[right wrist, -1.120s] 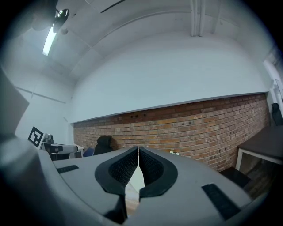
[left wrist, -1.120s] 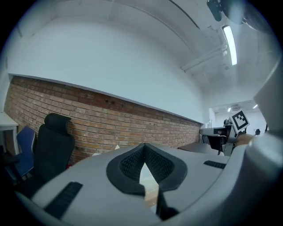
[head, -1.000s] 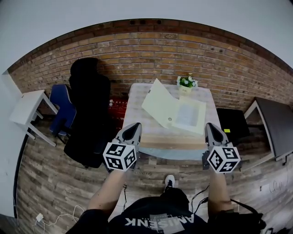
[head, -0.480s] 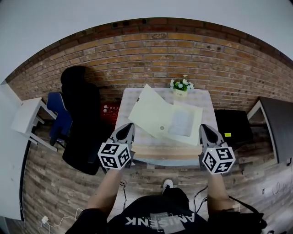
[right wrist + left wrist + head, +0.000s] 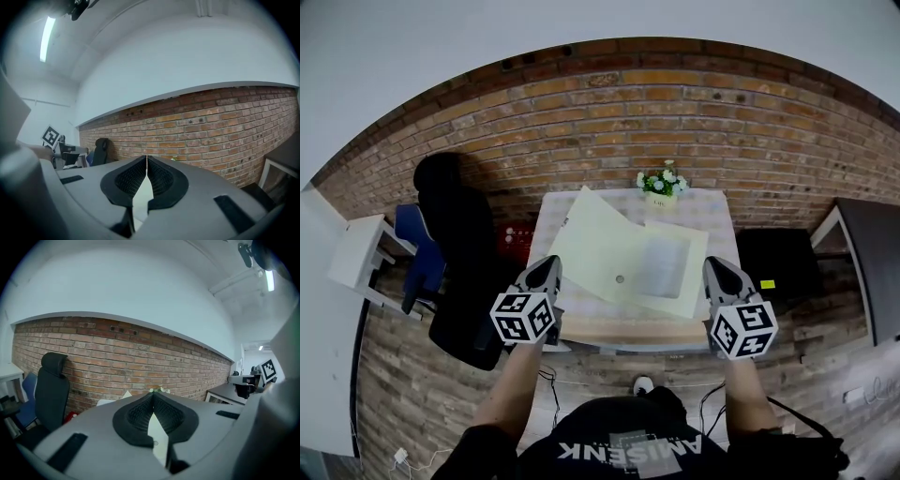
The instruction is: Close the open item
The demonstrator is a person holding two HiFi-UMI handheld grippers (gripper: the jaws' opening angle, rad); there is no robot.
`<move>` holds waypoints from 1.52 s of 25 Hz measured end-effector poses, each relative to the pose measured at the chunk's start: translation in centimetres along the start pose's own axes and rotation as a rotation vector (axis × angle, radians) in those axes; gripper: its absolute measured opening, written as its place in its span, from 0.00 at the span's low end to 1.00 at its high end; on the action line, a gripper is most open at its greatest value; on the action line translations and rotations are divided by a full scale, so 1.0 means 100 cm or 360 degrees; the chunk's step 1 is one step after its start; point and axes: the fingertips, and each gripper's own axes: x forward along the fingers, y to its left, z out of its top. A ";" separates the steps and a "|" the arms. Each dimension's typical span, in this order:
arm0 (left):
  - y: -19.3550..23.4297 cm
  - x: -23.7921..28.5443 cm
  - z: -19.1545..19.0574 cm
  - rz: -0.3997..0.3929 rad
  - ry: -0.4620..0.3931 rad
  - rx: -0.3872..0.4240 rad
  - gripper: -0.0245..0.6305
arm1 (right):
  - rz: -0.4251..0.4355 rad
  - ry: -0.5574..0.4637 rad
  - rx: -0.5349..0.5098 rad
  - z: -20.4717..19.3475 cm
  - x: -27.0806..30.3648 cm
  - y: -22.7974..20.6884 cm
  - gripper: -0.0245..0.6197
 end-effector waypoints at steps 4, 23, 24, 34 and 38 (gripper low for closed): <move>0.002 0.021 0.002 0.0030 0.0028 0.0019 0.06 | 0.0022 0.0010 0.0022 -0.003 0.013 -0.021 0.10; 0.103 0.121 -0.022 -0.0032 0.0302 -0.0038 0.06 | -0.0132 0.0044 0.0045 -0.009 0.072 -0.030 0.10; 0.109 0.126 -0.023 -0.0049 0.0313 -0.0036 0.06 | -0.0145 0.0051 0.0046 -0.009 0.076 -0.027 0.10; 0.152 0.185 -0.068 -0.0357 0.0650 -0.0113 0.06 | -0.0271 0.0129 0.0066 -0.019 0.118 0.000 0.10; 0.167 0.203 -0.081 -0.0472 0.0721 -0.0113 0.06 | -0.0336 0.0172 0.0078 -0.027 0.128 0.006 0.10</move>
